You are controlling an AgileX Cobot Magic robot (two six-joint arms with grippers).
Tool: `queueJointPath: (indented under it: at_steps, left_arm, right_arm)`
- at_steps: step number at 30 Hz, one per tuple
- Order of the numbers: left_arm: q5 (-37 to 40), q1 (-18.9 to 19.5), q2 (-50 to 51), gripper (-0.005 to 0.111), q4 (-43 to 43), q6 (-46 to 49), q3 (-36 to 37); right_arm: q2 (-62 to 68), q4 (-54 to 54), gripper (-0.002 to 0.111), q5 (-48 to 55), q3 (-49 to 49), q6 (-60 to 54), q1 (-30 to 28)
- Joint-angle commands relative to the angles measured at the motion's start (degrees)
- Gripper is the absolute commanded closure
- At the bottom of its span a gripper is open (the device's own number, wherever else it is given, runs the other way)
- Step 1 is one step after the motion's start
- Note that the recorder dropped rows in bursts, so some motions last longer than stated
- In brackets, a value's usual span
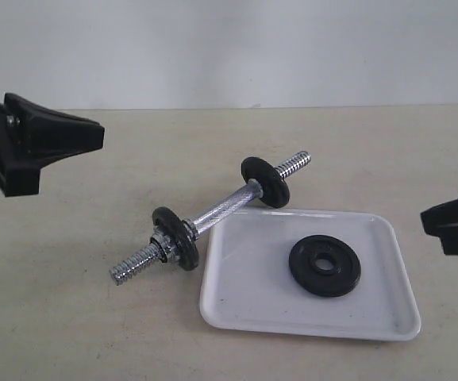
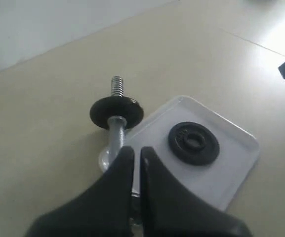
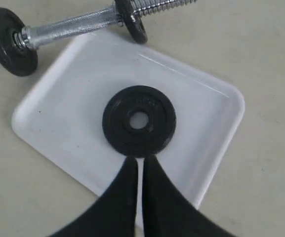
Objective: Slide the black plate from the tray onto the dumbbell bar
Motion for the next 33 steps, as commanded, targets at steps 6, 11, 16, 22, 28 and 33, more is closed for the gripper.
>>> queueJointPath:
  at_steps: [6, 11, 16, 22, 28, 33]
  left_arm:
    - [0.8, -7.6, 8.0, 0.102, 5.1, 4.6, -8.2]
    - [15.6, -18.3, 8.4, 0.102, 5.1, 10.3, -7.7]
    - [25.7, -26.0, 11.1, 0.102, 5.1, 8.7, -7.7]
    - [35.3, -28.6, 16.5, 0.102, 5.1, 2.9, -7.7]
    - [43.5, -28.6, 21.9, 0.102, 5.1, 2.9, -9.0]
    - [43.4, -28.6, 26.9, 0.102, 5.1, 0.9, -13.8]
  right_arm:
    - [4.6, 10.9, 0.108, 5.9, -4.8, -17.4, 0.0]
    - [4.6, 15.8, 0.108, 5.4, -4.8, -25.3, 2.5]
    - [4.6, 14.3, 0.108, 8.2, -4.8, -26.9, 12.3]
    - [4.6, 7.4, 0.108, -7.6, -4.8, -14.6, 21.2]
    - [4.6, -0.1, 0.108, -14.4, -4.8, -8.8, 23.1]
    - [4.8, -9.4, 0.108, -15.8, -4.8, 0.7, 23.1]
